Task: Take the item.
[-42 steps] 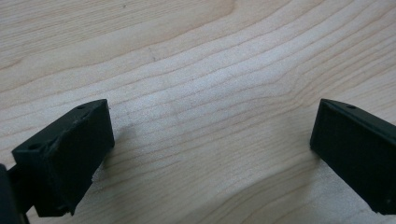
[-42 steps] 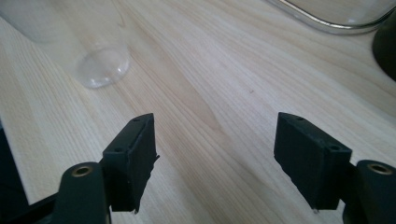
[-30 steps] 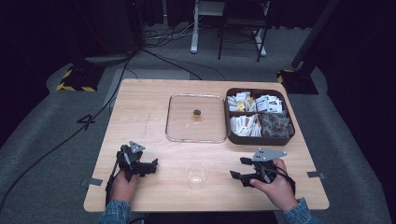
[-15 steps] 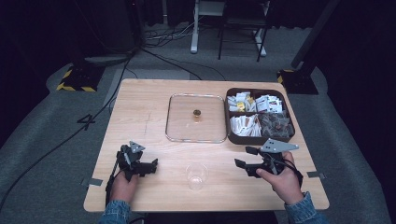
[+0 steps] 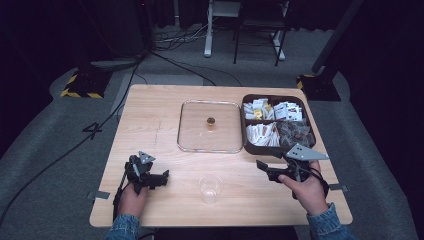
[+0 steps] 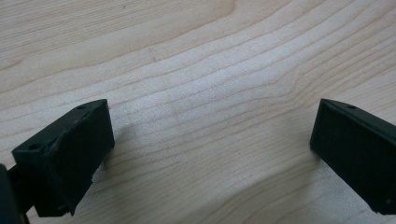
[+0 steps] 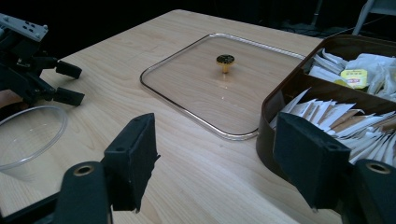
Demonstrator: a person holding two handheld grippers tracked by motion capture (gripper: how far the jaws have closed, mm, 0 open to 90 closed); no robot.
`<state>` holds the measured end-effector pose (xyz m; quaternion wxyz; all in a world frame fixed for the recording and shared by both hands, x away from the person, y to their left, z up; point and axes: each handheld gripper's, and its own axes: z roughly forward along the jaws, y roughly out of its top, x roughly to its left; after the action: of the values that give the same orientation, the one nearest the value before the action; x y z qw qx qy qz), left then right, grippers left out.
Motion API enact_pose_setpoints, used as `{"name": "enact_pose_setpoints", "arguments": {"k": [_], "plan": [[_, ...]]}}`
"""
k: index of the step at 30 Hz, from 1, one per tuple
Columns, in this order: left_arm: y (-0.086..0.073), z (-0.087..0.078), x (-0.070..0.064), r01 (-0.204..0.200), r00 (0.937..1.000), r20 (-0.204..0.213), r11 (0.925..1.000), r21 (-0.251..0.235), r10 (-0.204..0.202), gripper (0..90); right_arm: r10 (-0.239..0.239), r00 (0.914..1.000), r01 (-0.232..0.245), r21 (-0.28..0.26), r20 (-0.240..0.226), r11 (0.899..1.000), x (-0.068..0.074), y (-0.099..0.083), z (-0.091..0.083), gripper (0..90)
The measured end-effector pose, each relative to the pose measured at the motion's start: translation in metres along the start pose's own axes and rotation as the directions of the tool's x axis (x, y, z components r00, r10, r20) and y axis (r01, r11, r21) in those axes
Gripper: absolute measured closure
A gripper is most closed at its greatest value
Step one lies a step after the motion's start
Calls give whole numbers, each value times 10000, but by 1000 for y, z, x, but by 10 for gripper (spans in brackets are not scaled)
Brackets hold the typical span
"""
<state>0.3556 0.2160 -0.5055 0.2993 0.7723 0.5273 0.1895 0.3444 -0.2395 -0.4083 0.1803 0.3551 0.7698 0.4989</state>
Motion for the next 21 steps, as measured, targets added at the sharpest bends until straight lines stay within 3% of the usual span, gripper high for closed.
{"name": "enact_pose_setpoints", "arguments": {"k": [9, 15, 16, 21], "plan": [[0, 0, 0, 3, 10000, -4, 10000, -1, -3, 0, 145, 9996, -144, -46, 246, 9999, -12, 5, -3, 307], [0, 0, 0, 2, 10000, -7, 10000, -2, -2, 0, 64, 9970, -71, 89, 775, 9999, -32, 13, -4, 303], [0, 0, 0, 5, 10000, -7, 10000, -2, -5, 0, 68, 9943, -83, 138, 1064, 9999, -43, 16, -4, 300], [0, 0, 0, 37, 10000, -19, 10000, -13, -37, 0, 143, 9866, -176, 187, 1628, 9997, -69, 22, -2, 293]]}}
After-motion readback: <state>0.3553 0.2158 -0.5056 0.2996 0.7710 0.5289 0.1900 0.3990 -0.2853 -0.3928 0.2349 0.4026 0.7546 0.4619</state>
